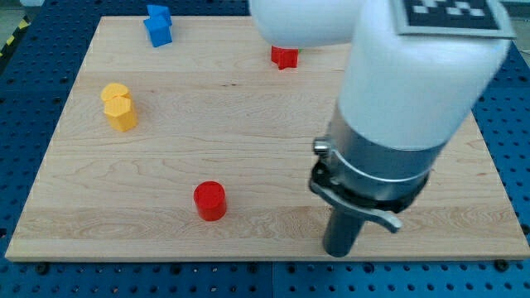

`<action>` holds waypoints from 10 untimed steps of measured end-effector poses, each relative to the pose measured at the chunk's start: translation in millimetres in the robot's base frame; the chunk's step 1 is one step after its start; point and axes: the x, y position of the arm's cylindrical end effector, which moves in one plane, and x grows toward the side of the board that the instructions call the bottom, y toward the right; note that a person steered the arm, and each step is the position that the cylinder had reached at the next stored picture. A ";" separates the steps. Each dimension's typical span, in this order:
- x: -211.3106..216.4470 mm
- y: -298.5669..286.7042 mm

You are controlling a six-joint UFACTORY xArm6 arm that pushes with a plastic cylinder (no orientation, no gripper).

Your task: Slightly push the red circle upward

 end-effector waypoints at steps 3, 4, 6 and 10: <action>-1.5 -155.0; -7.7 -155.1; -41.7 -144.4; -73.0 -113.2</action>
